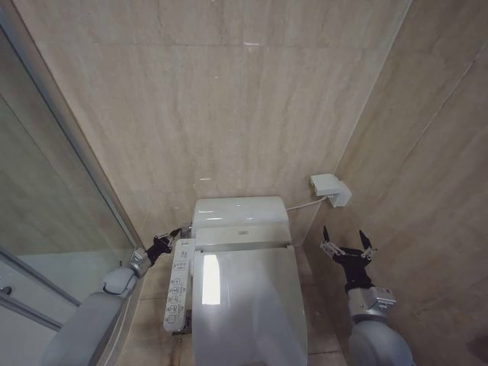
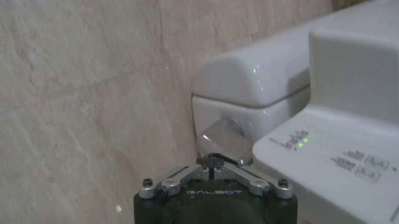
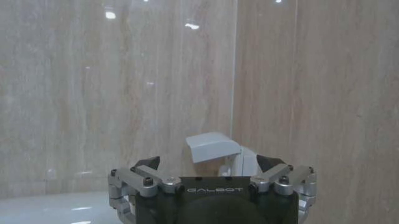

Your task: Open the toilet lid, clean the toilet bowl with a toilet brush, close the toilet lid, and flush.

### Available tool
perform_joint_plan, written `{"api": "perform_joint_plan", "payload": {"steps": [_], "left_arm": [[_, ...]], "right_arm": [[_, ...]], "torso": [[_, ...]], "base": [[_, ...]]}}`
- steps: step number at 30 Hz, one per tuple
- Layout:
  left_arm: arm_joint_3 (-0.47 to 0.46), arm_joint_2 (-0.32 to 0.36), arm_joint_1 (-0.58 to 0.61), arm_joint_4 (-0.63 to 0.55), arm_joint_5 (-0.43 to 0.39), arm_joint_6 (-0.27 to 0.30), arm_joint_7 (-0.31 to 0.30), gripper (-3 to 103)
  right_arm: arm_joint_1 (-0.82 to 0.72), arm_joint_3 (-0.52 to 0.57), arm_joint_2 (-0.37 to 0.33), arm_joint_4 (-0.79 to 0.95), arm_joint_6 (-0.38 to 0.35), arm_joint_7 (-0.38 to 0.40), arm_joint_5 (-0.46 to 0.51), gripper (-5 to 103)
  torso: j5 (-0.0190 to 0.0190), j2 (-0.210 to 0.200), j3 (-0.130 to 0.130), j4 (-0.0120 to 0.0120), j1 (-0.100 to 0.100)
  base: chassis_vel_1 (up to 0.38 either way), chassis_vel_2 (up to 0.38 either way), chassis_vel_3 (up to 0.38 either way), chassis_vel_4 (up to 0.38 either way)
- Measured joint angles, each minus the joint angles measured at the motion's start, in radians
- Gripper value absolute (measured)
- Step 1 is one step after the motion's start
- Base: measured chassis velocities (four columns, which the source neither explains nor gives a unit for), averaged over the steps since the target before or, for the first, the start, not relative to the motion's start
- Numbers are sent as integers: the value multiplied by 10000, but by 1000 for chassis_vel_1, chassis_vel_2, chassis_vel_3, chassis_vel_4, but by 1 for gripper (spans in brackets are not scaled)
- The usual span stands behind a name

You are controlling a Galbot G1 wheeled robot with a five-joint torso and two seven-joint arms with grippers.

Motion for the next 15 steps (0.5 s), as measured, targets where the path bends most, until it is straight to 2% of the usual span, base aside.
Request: {"api": "perform_joint_plan", "payload": {"steps": [1, 4, 6, 9, 15], "left_arm": [[-5, 43, 4, 6, 1, -3, 16, 0], [-9, 124, 21, 30, 2, -18, 40, 0], [-9, 142, 26, 76, 8, -47, 60, 0], [-9, 135, 31, 88, 35, -67, 62, 0], [-10, -18, 36, 215, 610, -319, 33, 0]], "right_arm": [[-1, 0, 0, 0, 0, 0, 0, 100], [-2, 0, 0, 0, 0, 0, 0, 100], [-2, 0, 0, 0, 0, 0, 0, 100], [-2, 0, 0, 0, 0, 0, 0, 100], [-2, 0, 0, 0, 0, 0, 0, 100]], "torso": [[1, 0, -1, -6, 0], [14, 1, -1, -2, -1], [4, 0, -1, -3, -1], [12, 1, -2, -3, 0], [8, 1, -2, -3, 0]], "base": [[0, 0, 0, 0], [0, 0, 0, 0], [0, 0, 0, 0], [0, 0, 0, 0], [0, 0, 0, 0]]}}
